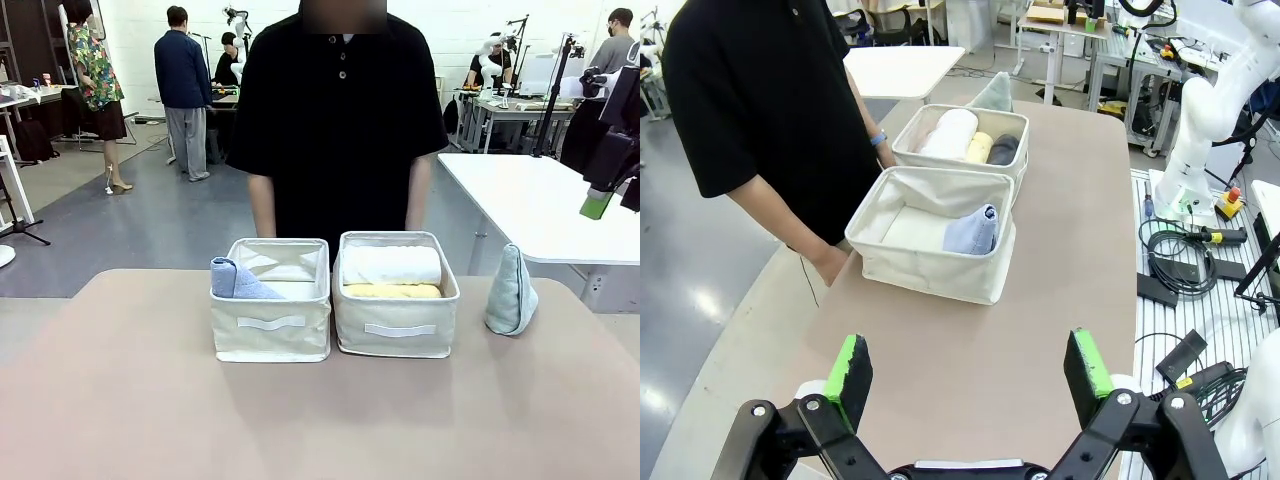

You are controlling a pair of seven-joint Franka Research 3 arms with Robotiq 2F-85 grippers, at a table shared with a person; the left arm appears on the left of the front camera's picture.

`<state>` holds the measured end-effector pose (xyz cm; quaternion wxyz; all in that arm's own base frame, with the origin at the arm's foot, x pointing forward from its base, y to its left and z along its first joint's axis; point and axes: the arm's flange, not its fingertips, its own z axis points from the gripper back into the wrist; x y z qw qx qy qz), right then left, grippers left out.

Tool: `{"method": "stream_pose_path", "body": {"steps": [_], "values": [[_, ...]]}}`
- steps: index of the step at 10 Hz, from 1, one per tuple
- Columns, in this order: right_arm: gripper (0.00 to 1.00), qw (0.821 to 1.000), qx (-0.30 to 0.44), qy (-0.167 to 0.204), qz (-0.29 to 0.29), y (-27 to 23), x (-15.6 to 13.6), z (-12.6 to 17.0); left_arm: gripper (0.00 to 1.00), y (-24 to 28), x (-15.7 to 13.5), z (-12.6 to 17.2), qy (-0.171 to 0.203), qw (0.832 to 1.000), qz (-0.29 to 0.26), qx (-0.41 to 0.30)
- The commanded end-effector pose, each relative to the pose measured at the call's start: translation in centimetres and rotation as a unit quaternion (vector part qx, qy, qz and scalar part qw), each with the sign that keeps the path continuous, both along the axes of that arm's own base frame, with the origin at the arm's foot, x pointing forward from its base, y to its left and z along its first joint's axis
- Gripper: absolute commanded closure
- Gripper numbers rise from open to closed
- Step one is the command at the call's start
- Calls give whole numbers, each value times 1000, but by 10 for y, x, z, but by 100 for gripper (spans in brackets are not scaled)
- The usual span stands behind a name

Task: Sort the towels based on their folding style.
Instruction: Pick up another triangle-folded towel from the table and place it in the left Fabric basket.

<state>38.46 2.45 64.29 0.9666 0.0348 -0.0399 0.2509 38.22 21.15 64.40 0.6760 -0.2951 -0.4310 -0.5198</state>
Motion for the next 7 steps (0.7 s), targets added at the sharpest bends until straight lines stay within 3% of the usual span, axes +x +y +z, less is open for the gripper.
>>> {"method": "stream_pose_path", "body": {"steps": [1, 4, 5, 7], "values": [[0, 1000, -13, 4, -10, 4, -3, -3, 0, 2, 0, 1, -10, 1000, -7, -3], [0, 1000, -2, 0, 1, 1, 0, 0, 0, 2, 0, 1, -10, 1000, -7, -3], [0, 996, 30, 1, -79, 12, 16, -7, 0, 2, 0, 1, -10, 1000, -7, -3], [0, 976, -8, -10, -219, 40, 49, -32, 0, 2, 0, 1, -10, 1000, -7, -3]]}}
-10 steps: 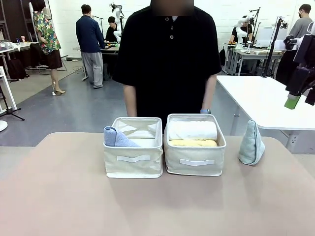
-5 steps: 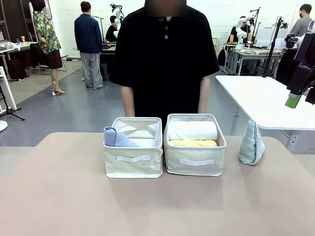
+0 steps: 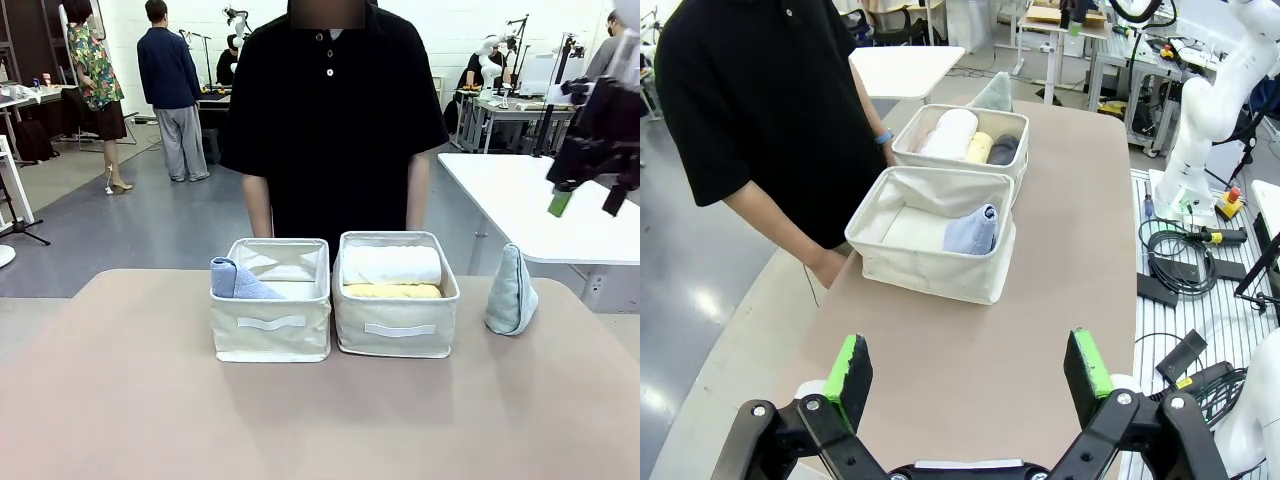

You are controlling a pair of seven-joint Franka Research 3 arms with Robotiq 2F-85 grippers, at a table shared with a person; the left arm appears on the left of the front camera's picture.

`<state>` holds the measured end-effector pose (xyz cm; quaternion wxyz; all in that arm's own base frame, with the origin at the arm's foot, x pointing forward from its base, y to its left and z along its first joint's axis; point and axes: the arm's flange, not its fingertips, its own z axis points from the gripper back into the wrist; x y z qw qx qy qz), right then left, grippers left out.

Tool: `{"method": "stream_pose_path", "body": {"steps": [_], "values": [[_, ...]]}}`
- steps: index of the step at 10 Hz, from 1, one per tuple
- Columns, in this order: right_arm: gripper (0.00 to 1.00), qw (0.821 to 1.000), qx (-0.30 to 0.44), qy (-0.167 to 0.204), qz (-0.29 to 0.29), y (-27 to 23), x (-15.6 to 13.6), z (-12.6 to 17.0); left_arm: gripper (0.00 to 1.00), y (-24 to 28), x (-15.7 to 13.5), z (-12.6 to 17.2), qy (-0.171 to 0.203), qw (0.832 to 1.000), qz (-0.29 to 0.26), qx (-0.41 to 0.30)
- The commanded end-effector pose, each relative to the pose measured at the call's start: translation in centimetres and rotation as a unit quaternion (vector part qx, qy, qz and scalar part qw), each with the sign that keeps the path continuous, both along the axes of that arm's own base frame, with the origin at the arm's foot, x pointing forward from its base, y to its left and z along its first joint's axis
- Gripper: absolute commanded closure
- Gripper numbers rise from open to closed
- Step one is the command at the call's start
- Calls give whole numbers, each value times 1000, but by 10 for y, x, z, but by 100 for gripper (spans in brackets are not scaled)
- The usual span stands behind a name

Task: Sort the towels based on their folding style.
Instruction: Pick up another triangle-folded towel from the table and place it in the left Fabric basket.

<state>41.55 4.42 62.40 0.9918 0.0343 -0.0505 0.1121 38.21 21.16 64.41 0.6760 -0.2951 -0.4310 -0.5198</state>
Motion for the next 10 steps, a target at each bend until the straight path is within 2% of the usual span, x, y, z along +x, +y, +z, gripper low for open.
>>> {"method": "stream_pose_path", "body": {"steps": [1, 4, 6, 8, 10], "values": [[0, 991, -10, -10, -133, 30, 35, -19, 0, 2, 0, 1, -10, 1000, -7, -3], [0, 977, 11, -9, -214, 41, 90, -42, 0, 2, 0, 1, -10, 1000, -7, -3], [0, 969, 21, 20, -245, 27, 121, -61, 0, 2, 0, 1, -10, 1000, -7, -3], [0, 964, 12, 39, -262, 17, 136, -78, 0, 2, 0, 1, -10, 1000, -7, -3], [0, 969, 20, 29, -244, 14, 130, -83, 0, 2, 0, 1, -10, 1000, -7, -3]]}}
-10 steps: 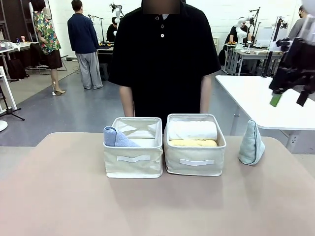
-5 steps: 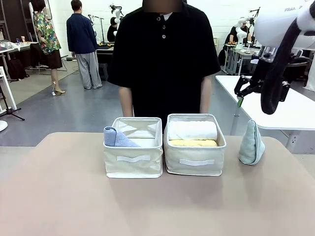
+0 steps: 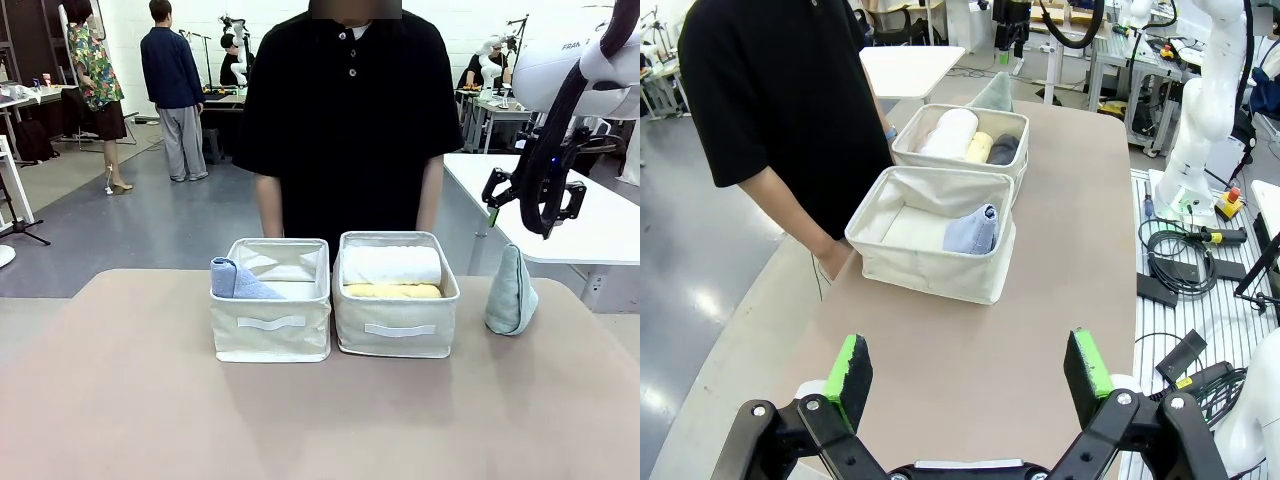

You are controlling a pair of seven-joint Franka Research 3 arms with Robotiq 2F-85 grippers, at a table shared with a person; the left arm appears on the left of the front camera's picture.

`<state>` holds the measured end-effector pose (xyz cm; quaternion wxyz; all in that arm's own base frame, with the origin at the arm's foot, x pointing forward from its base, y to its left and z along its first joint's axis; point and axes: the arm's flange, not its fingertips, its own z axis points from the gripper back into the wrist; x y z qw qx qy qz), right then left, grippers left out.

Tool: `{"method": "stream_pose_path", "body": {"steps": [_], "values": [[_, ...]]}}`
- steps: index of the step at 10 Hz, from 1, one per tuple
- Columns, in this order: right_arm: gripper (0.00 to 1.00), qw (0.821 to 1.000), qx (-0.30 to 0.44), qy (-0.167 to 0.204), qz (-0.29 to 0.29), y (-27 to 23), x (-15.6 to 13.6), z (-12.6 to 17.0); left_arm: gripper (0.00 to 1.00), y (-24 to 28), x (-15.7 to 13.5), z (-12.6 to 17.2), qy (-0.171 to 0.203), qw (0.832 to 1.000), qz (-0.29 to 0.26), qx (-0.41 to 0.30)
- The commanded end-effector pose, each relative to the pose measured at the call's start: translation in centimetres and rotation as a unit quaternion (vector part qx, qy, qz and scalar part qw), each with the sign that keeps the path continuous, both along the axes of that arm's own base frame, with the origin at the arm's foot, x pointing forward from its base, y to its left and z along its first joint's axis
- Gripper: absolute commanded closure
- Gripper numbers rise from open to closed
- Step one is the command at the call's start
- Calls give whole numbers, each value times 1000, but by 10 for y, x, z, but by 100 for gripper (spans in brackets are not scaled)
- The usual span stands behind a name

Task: Sort the towels based on their folding style.
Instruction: Pick up another triangle-folded towel from the table and place it in the left Fabric basket.

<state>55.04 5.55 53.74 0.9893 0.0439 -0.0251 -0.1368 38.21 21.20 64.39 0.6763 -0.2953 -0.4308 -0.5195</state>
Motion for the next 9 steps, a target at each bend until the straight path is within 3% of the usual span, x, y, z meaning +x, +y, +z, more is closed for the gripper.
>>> {"method": "stream_pose_path", "body": {"steps": [1, 5, 9], "values": [[0, 1000, 0, -6, 2, 2, -5, 3, 0, 1, 0, 1, -11, 1000, -7, -3], [0, 1000, 0, -4, 2, 2, -2, 4, 0, 1, 0, 1, -11, 1000, -7, -3], [0, 999, -25, 7, -34, 9, 25, -36, 0, 1, 0, 1, -11, 1000, -7, -3]]}}
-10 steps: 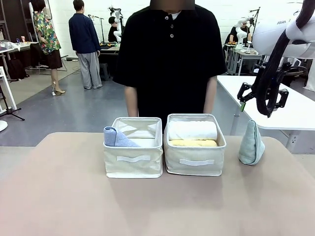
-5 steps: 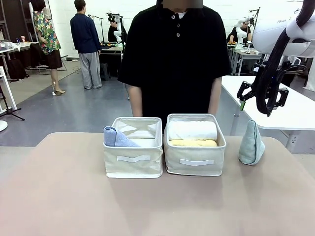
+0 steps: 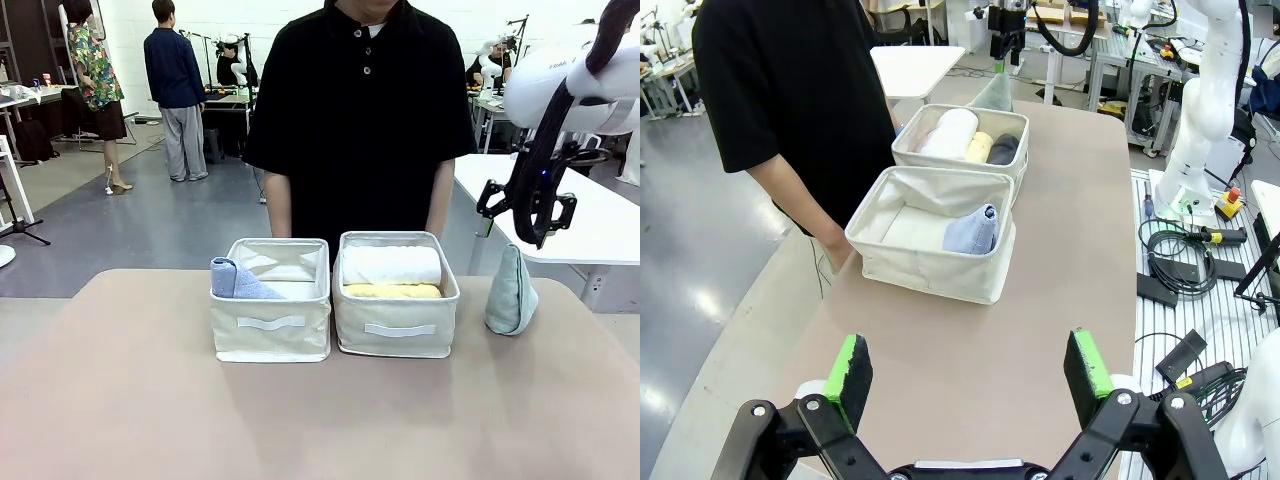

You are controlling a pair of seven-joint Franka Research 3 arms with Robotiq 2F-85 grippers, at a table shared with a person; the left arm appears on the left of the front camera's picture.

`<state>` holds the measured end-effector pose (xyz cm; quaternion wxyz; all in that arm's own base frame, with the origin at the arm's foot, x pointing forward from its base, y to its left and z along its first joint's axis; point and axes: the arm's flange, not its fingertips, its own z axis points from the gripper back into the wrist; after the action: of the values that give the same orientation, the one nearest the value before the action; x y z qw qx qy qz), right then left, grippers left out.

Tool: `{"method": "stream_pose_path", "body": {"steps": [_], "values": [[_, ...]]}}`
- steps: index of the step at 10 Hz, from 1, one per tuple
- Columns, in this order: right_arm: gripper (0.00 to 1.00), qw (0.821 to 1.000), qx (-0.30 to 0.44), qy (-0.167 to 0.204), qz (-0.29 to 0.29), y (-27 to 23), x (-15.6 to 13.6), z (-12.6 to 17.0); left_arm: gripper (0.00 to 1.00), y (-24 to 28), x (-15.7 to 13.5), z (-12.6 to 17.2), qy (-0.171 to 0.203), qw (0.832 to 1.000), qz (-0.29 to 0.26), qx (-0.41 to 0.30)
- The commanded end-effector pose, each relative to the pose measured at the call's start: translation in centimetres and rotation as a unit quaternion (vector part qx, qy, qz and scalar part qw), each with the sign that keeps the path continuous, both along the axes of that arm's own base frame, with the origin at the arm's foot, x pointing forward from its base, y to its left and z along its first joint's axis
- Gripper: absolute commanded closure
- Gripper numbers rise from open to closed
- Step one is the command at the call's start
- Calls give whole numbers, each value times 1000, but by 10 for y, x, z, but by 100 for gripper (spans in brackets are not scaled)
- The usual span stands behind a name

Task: Sort the towels based on their folding style.
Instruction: Pick up another triangle-folded towel from the table and place it in the left Fabric basket.

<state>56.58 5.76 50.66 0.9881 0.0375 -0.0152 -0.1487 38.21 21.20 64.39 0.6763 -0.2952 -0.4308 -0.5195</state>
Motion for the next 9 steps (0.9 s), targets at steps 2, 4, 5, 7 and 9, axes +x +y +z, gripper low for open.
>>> {"method": "stream_pose_path", "body": {"steps": [2, 4, 5, 7, 9], "values": [[0, 999, -37, 8, -37, 5, 22, -22, 0, 1, 0, 1, -11, 1000, -7, -3], [0, 997, -48, 20, -50, 2, 31, -35, 0, 1, 0, 1, -11, 1000, -7, -3], [0, 997, -48, 29, -55, 1, 34, -41, 0, 1, 0, 1, -11, 1000, -7, -3], [3, 997, -46, 43, -46, -1, 38, -47, 0, 1, 0, 1, -11, 1000, -7, -3], [57, 997, -46, 42, -41, -4, 39, -49, 0, 1, 0, 1, -11, 1000, -7, -3]]}}
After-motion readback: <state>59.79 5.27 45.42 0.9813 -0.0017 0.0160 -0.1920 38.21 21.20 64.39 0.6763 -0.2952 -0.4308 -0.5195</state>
